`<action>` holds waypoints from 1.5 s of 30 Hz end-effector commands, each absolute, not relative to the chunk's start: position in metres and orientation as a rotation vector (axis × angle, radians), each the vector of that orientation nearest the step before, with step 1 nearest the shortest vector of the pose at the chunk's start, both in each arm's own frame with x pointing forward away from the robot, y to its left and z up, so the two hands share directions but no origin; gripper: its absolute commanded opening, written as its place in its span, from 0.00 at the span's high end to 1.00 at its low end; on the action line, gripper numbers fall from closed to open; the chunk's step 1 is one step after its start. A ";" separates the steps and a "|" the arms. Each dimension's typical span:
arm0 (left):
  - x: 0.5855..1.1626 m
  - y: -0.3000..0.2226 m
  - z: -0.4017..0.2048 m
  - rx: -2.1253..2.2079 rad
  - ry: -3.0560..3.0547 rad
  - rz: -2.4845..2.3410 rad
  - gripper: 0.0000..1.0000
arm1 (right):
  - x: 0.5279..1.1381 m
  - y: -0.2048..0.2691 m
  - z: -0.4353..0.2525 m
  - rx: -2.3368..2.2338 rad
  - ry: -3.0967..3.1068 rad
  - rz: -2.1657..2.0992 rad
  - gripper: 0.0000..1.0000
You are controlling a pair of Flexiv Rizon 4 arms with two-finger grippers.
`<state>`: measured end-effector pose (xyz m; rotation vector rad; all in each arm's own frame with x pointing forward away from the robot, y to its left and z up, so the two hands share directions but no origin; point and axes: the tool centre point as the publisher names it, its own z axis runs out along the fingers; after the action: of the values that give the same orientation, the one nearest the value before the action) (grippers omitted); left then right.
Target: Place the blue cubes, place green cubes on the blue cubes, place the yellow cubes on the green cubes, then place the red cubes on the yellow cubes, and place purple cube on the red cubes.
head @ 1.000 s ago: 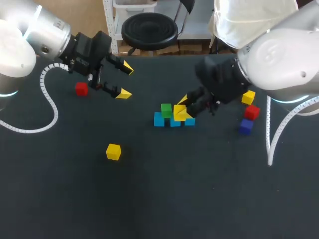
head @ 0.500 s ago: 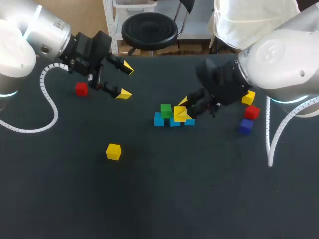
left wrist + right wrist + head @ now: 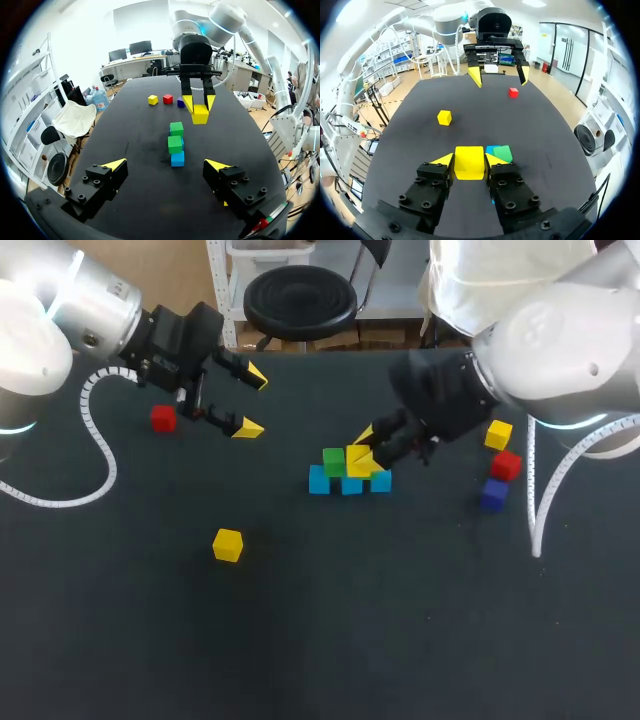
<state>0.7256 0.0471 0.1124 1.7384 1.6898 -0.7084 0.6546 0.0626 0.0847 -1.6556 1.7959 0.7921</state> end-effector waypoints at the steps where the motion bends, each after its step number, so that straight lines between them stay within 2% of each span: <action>1: 0.727 0.047 0.112 1.740 1.691 -0.710 0.00 | 0.658 0.065 0.082 -1.656 1.796 0.804 1.00; 45: 0.727 0.047 0.112 1.740 1.691 -0.710 0.00 | 0.661 0.064 0.083 -1.614 1.805 0.800 1.00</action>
<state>0.7256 0.0471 0.1124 1.7384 1.6898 -0.7085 0.6597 0.0628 0.0839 -1.6133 1.8077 0.7961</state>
